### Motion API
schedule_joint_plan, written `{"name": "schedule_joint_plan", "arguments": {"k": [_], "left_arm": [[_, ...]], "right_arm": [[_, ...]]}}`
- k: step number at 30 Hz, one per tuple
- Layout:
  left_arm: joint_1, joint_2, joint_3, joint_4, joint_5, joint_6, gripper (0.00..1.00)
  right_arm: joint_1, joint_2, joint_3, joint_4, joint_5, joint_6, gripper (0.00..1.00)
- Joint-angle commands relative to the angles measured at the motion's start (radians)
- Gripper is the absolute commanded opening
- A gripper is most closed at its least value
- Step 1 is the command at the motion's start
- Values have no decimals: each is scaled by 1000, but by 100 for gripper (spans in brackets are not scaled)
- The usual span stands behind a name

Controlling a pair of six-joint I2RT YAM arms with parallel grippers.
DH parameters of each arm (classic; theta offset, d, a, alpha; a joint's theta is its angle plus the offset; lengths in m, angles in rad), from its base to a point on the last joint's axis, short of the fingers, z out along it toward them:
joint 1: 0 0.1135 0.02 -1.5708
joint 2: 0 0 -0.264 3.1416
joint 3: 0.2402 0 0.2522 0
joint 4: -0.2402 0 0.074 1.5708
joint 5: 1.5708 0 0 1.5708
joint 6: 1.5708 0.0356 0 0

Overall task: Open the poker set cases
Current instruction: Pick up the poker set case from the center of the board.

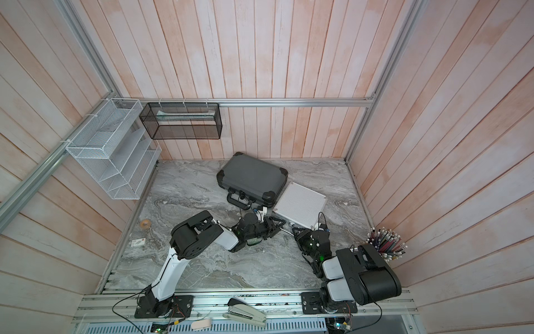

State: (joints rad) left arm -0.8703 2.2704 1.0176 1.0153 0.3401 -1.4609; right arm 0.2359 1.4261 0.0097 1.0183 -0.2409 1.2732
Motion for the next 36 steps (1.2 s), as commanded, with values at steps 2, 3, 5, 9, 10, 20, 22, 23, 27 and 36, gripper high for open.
{"name": "schedule_joint_plan", "arguments": {"k": [2, 3, 5, 9, 10, 20, 22, 23, 27, 36], "left_arm": [[4, 28, -17, 20, 11, -6, 45], [4, 29, -18, 20, 11, -6, 45], [4, 31, -18, 20, 10, -8, 45], [4, 32, -22, 26, 10, -12, 45], [4, 33, -23, 26, 10, -13, 45], [8, -9, -77, 62, -15, -21, 45], [6, -33, -97, 63, -21, -9, 45], [6, -50, -112, 59, -27, 1, 46], [-3, -117, -185, 48, -61, 28, 46], [-18, -94, -223, 143, -58, -45, 46]], "right_arm": [[-6, 19, -52, 94, -7, 26, 31], [-6, 16, -50, 92, -5, 25, 31], [-6, 4, -44, 72, 3, 19, 29], [-16, -6, -36, 45, 3, 7, 25], [-21, -1, -34, 46, -3, 5, 23], [-44, -44, -13, -3, -39, -17, 4], [-44, -99, -2, -48, -32, -19, 3], [-44, -133, 9, -88, -28, -25, 2], [-52, -244, 44, -208, -11, -44, 0], [-79, -360, 67, -291, -53, -26, 0]]}}
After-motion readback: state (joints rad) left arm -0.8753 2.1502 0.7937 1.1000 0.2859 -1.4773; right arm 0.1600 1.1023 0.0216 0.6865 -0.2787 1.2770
